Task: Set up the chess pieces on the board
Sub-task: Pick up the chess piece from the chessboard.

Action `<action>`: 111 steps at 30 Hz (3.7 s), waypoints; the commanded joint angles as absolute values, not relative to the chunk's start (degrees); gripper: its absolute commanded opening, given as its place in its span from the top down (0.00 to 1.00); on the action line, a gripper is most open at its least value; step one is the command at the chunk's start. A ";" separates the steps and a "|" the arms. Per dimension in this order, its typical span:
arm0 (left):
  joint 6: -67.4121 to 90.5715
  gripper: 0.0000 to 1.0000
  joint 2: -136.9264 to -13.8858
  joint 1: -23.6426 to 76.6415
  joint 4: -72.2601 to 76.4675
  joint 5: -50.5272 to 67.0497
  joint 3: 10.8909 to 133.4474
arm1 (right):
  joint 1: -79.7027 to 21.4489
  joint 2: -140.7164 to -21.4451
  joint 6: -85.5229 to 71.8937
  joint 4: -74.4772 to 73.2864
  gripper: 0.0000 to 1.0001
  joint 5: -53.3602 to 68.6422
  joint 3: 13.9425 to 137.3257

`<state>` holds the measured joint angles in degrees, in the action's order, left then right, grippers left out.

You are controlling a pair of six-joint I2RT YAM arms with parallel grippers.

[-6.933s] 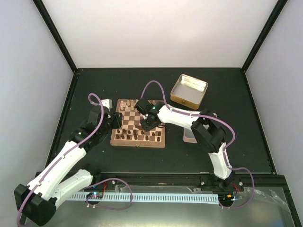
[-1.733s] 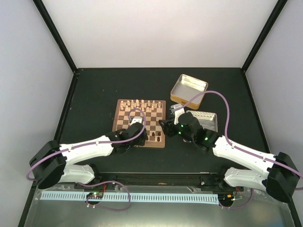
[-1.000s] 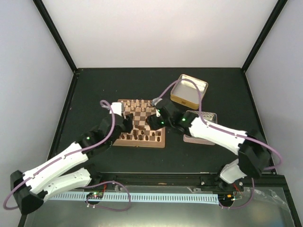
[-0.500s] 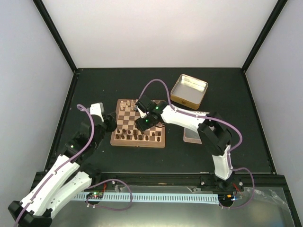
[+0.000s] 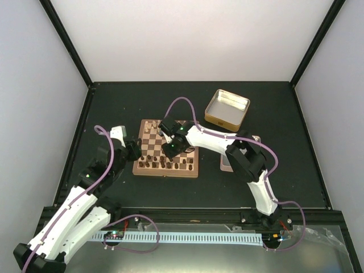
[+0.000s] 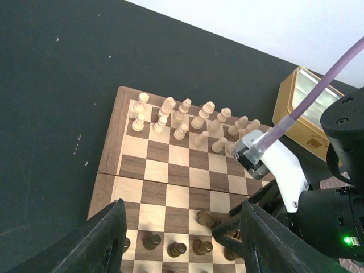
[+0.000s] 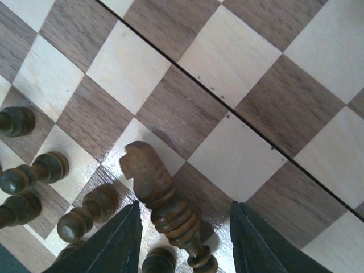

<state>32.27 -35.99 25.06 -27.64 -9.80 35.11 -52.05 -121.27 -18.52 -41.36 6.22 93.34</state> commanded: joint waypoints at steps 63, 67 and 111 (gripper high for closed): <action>31.04 0.37 -36.12 24.08 -7.77 18.91 26.37 | -49.27 -92.78 -64.23 -3.81 0.85 9.04 65.79; 30.61 0.35 -36.51 24.46 0.82 25.22 22.46 | -49.24 -88.41 -77.29 3.68 0.86 11.73 59.17; 31.63 0.98 -41.31 32.43 8.17 16.96 21.01 | -53.46 -84.32 -91.72 9.63 0.56 10.99 53.28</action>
